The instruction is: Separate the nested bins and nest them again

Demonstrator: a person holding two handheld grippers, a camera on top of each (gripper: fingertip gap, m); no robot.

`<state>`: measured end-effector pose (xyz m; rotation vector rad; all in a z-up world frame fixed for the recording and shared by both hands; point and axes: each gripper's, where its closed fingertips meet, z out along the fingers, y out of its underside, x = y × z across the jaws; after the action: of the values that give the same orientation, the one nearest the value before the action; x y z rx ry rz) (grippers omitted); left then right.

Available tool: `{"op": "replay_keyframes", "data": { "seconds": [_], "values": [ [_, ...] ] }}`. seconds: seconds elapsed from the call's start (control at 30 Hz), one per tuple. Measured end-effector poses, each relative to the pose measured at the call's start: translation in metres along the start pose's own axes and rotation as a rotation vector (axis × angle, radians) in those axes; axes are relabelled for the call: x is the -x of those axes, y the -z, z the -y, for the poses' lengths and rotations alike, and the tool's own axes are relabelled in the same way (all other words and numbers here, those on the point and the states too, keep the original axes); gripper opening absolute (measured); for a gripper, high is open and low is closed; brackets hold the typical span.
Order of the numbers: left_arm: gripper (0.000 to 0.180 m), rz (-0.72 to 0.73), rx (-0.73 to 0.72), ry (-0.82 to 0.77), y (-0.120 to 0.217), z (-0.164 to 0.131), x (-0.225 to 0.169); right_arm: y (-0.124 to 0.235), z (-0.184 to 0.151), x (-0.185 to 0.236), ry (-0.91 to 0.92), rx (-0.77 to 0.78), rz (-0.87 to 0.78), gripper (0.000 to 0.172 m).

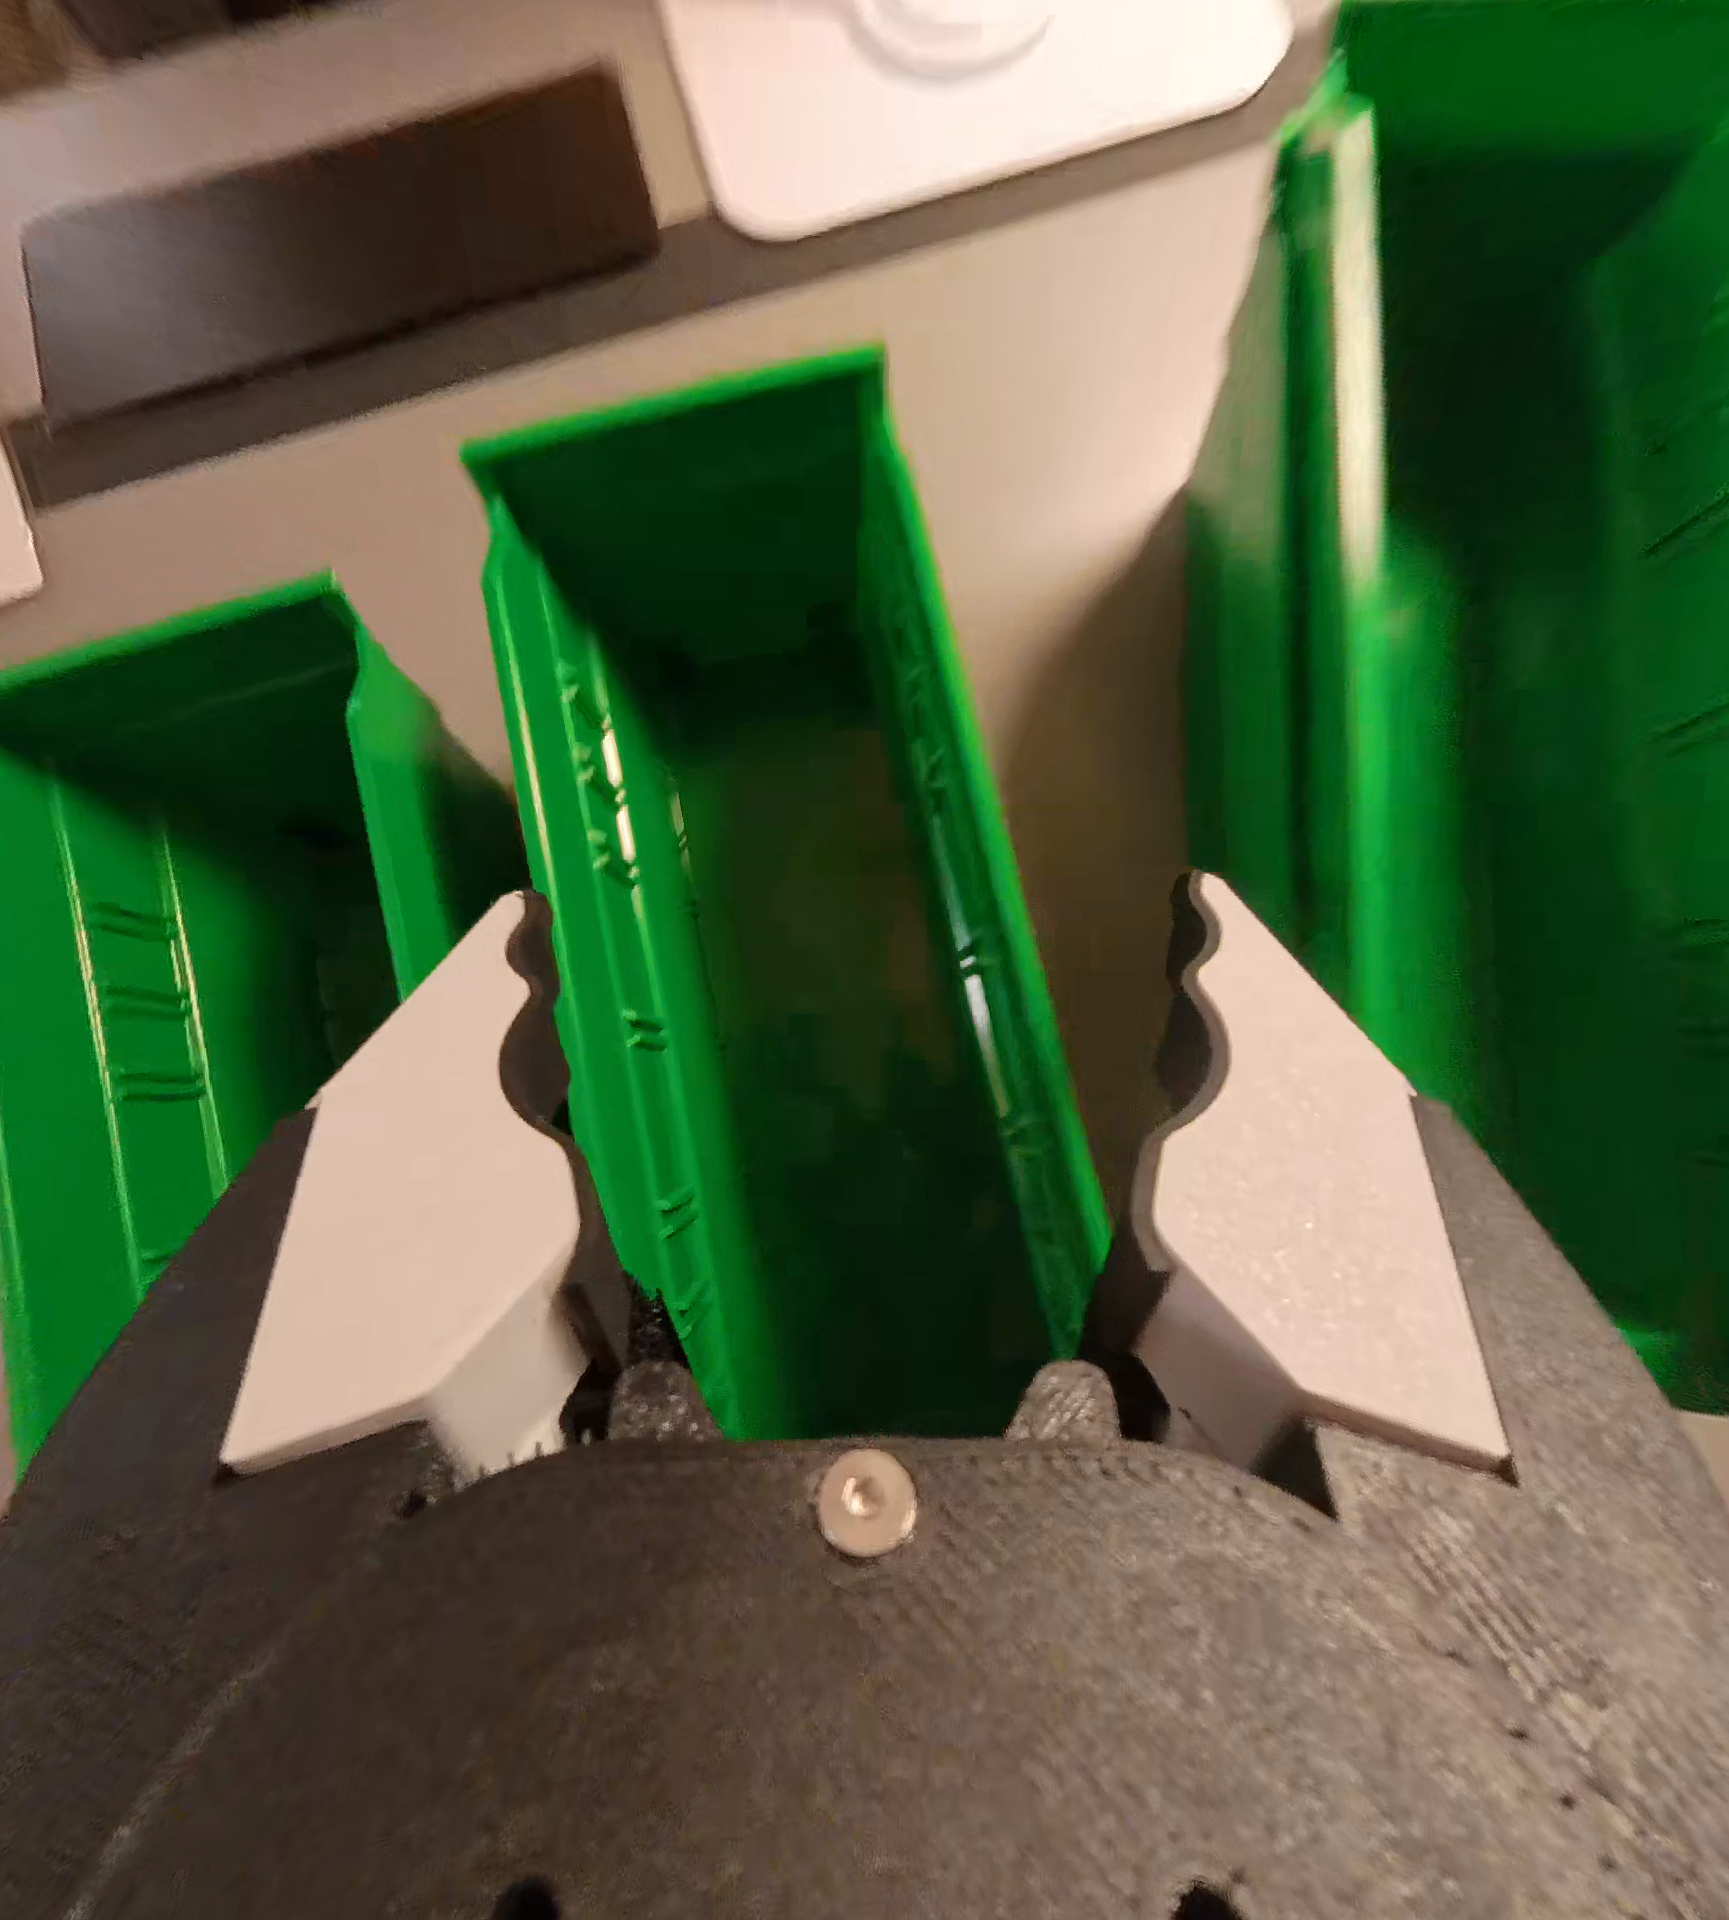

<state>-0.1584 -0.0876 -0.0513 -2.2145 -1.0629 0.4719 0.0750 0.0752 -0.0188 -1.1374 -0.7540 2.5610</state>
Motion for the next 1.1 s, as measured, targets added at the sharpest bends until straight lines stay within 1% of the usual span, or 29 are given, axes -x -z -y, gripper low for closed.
{"op": "replay_keyframes", "data": {
  "seconds": [0.03,0.1,0.17,0.23,0.27,0.33,0.4,0.5,0.57,0.63,0.7,0.77,0.83,0.9,0.97,1.03,1.1],
  "values": [
    [0.115,-0.03,-0.033,-0.014,0.008,0.008,-0.01,0.0,0.0,0.0,-0.002,0.0,0.0,0.007],
    [0.107,-0.109,-0.053,-0.063,0.019,0.013,-0.037,0.0,0.0,0.0,-0.002,0.001,0.0,0.006],
    [0.096,-0.246,-0.025,-0.109,0.027,0.007,-0.074,0.0,0.0,0.0,-0.002,0.002,-0.001,0.006],
    [0.091,-0.351,0.008,-0.12,0.031,0.0,-0.104,0.0,0.0,0.0,-0.002,0.002,0.0,0.006],
    [0.092,-0.369,0.024,-0.128,0.03,-0.004,-0.112,0.0,0.0,0.0,-0.001,0.002,0.0,0.006],
    [0.093,-0.349,0.068,-0.151,0.024,-0.012,-0.116,0.0,0.0,0.0,0.0,0.002,0.001,0.006],
    [0.095,-0.365,0.11,-0.138,0.018,-0.021,-0.121,0.0,0.0,0.0,0.002,0.002,0.0,0.006],
    [0.098,-0.457,0.129,-0.061,0.02,-0.028,-0.135,0.0,-0.001,0.0,0.001,0.003,-0.001,0.006],
    [0.096,-0.506,0.124,-0.05,0.026,-0.031,-0.143,0.0,-0.001,0.0,0.002,0.005,-0.002,0.006],
    [0.096,-0.584,0.122,-0.017,0.035,-0.032,-0.152,-0.001,-0.002,0.0,0.007,0.01,-0.004,0.006],
    [0.099,-0.679,0.117,0.034,0.046,-0.032,-0.161,-0.001,-0.002,0.0,0.01,0.012,-0.005,0.007],
    [0.097,-0.749,0.086,0.065,0.059,-0.029,-0.164,0.0,-0.001,0.001,0.006,0.005,-0.003,0.006],
    [0.097,-0.786,0.022,0.063,0.073,-0.025,-0.16,0.002,0.0,-0.001,0.011,0.022,-0.017,0.008],
    [0.097,-0.814,-0.062,0.031,0.09,-0.025,-0.153,0.006,0.005,-0.004,0.055,0.034,-0.051,0.01],
    [0.094,-0.838,-0.131,-0.052,0.104,-0.038,-0.149,0.011,0.01,-0.01,0.093,0.065,-0.094,0.014],
    [0.094,-0.822,-0.188,-0.139,0.11,-0.061,-0.144,0.013,0.01,-0.018,0.115,0.134,-0.141,0.028],
    [0.095,-0.793,-0.26,-0.192,0.111,-0.084,-0.141,0.013,0.003,-0.03,0.143,0.238,-0.209,0.05]
  ]
}}
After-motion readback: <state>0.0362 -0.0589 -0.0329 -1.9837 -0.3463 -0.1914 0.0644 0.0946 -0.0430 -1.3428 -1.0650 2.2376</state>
